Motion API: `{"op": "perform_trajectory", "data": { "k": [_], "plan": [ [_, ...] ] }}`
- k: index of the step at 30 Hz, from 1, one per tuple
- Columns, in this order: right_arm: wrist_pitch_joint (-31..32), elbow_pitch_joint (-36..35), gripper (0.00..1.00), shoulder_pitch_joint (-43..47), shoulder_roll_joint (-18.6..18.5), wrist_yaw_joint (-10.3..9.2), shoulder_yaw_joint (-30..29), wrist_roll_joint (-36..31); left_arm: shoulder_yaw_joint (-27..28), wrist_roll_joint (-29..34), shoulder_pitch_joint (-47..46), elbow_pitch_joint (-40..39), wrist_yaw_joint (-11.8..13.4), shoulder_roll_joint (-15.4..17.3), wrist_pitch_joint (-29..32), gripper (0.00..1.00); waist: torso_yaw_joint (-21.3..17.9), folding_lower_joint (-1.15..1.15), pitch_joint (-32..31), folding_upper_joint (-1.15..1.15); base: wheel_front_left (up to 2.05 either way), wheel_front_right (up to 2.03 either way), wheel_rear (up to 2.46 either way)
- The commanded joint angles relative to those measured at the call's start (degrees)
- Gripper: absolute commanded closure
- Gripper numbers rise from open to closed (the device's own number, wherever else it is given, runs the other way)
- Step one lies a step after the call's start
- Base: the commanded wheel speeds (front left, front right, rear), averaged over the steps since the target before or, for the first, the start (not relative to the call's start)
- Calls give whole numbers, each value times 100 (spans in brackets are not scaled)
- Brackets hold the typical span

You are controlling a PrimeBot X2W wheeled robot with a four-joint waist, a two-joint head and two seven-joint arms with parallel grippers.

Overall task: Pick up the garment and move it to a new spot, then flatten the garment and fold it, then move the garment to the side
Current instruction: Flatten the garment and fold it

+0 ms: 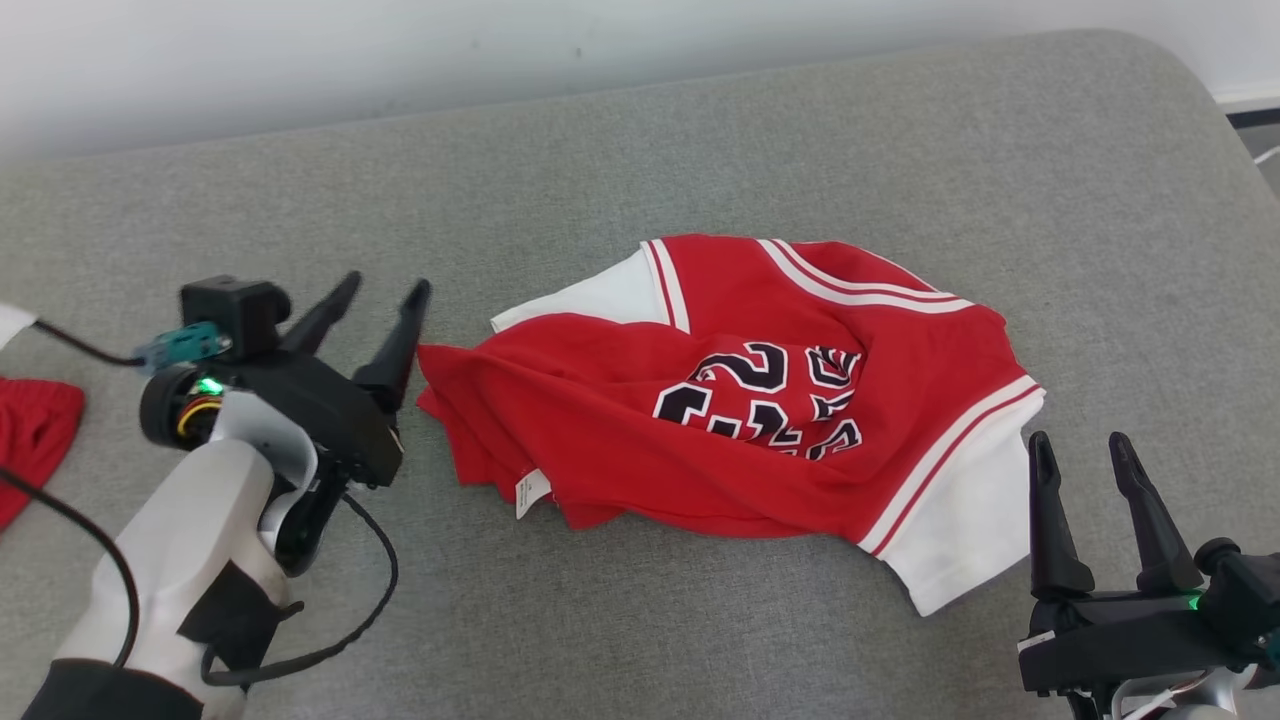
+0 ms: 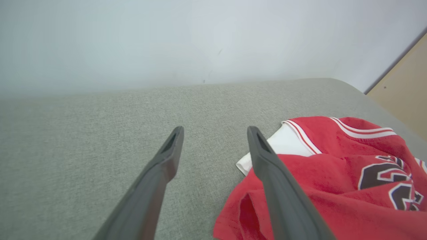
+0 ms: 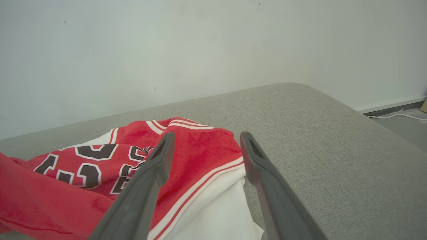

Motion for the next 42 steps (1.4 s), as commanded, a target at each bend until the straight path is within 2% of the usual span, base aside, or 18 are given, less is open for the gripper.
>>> {"op": "perform_trajectory", "data": {
  "k": [1, 5, 9, 15, 23, 32, 42],
  "plan": [
    [-20, -14, 0, 60, 12, -2, -22, 24, 51, 0, 74, 51, 80, 16, -137, 0, 58, 0, -54, 0, 0, 0, 0],
    [-20, -84, 0, 118, 21, -2, -79, -4, 331, -61, 347, -19, 466, 43, -646, 0, 164, 0, -135, 0, 0, 0, 0],
    [-2, -163, 0, 151, 26, -2, -114, -54, 617, -41, 775, -456, 851, 140, -892, 0, 291, 0, -211, 0, 0, 0, 0],
    [67, -260, 0, 189, -13, -2, -96, -105, 1177, 265, 1675, -1826, 1484, 321, -969, 0, 454, 0, -319, 0, 0, 0, 0],
    [145, -297, 0, 222, -95, -2, 10, -187, 1551, 1162, 3095, -3620, 2220, 371, -964, 0, 562, 0, -502, 0, 0, 0, 0],
    [293, -276, 0, 330, -239, -2, 338, -241, 1474, 1953, 4105, -4472, 2736, 426, -964, 0, 565, 0, -742, 0, 0, 0, 0],
    [453, -412, 0, 595, -299, -2, 393, -305, 1330, 2089, 4639, -4744, 2969, 559, -788, 0, 535, 0, -1011, 0, 0, 0, 0]
  ]
}}
